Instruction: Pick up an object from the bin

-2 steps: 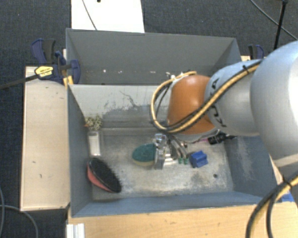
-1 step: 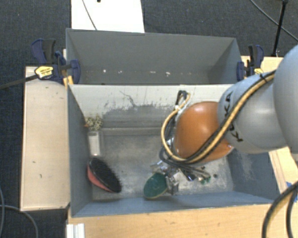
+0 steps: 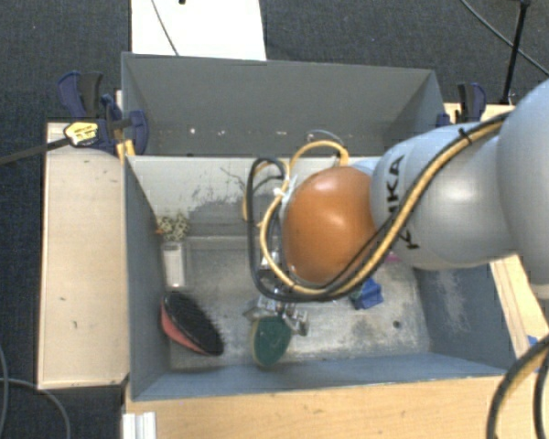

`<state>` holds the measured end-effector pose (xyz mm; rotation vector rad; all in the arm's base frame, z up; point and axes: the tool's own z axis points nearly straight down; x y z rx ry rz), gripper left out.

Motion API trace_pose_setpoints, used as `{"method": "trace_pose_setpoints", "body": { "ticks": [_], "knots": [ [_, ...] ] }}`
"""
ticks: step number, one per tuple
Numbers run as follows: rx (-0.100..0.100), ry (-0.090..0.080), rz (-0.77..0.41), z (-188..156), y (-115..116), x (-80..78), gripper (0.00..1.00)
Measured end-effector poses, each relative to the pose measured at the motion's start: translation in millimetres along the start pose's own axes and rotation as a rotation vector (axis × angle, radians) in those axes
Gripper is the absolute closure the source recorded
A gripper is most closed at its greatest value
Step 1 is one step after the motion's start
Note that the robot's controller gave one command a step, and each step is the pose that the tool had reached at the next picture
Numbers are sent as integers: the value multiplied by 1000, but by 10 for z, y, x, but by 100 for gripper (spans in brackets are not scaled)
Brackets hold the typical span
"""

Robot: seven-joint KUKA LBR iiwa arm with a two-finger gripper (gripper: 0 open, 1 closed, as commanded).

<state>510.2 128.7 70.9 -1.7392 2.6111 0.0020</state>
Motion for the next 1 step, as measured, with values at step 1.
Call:
{"method": "trace_pose_setpoints", "body": {
  "ticks": [1],
  "knots": [
    [8,-3,24,-2024,-250,-35,100]
  ]
}}
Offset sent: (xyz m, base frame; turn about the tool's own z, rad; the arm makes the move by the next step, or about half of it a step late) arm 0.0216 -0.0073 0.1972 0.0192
